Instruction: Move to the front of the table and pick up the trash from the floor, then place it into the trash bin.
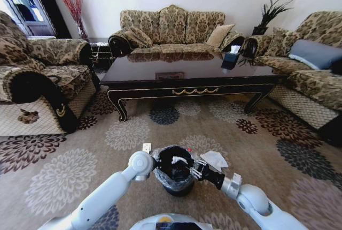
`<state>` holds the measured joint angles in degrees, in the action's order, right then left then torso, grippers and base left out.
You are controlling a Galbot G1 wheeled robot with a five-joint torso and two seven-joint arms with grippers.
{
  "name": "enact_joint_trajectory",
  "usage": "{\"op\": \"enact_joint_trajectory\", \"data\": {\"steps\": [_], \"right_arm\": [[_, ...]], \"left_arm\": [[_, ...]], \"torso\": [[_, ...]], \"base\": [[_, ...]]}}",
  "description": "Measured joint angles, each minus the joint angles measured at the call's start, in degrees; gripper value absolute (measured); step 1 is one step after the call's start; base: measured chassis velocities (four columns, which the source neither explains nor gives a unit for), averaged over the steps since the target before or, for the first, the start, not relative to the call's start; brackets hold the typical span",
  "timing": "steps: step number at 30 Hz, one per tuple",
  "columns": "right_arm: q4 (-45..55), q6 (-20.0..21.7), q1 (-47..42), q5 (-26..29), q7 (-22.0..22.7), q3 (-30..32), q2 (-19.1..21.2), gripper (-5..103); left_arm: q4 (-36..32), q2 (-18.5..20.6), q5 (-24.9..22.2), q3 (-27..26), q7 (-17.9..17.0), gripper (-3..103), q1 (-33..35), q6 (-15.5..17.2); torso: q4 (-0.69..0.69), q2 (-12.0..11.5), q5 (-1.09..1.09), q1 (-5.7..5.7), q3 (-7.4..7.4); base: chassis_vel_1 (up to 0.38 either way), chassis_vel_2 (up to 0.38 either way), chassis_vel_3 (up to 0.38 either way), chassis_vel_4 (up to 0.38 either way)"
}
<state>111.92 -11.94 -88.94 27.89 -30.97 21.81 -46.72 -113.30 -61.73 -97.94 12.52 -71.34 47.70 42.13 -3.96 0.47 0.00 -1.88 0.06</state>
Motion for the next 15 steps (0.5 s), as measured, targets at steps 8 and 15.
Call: {"op": "enact_joint_trajectory", "data": {"steps": [8,15], "right_arm": [[0.19,0.00,0.08,0.07,0.04,0.15,0.00,77],[0.42,0.00,0.13,0.18,0.17,0.18,-0.14,99]], "left_arm": [[-0.22,0.19,0.06,-0.01,0.04,0,0.23,0.00],[-0.13,0.50,0.12,-0.43,0.07,0,0.34,0.00]], "torso": [[0.00,0.00,0.00,0.00,0.00],[0.00,0.00,0.00,0.00,0.00]], "base": [[0.000,0.000,0.000,0.000],[0.000,0.000,0.000,0.000]]}}
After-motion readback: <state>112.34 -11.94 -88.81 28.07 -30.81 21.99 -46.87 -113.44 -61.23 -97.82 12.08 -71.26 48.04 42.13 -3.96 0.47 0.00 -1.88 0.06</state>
